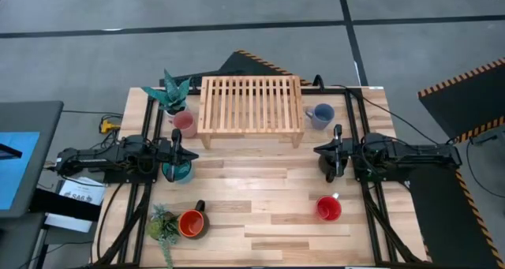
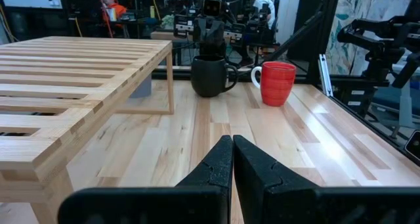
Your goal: Place coffee mugs
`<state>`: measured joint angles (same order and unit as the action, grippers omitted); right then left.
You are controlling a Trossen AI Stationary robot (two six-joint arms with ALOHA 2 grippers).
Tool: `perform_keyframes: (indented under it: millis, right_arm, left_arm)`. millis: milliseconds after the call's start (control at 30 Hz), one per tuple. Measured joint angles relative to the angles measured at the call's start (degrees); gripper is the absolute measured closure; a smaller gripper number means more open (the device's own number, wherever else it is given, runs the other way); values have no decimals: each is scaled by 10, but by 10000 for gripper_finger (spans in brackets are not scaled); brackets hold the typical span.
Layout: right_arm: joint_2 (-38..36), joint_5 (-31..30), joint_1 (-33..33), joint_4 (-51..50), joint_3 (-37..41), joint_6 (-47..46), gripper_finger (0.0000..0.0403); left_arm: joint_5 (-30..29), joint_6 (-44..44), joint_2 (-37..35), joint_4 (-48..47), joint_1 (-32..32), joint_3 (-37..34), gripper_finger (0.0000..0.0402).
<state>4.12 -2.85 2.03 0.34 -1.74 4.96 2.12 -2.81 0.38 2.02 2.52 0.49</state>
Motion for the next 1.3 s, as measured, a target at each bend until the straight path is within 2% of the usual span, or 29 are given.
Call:
perform_keyframes:
  millis: [933,1300]
  right_arm:
    - [0,0,0,0,0,0,351]
    - [0,0,0,0,0,0,351]
  left_arm:
    - [-1,0,0,0,0,0,401]
    - [-51,31,0,19,0,0,401]
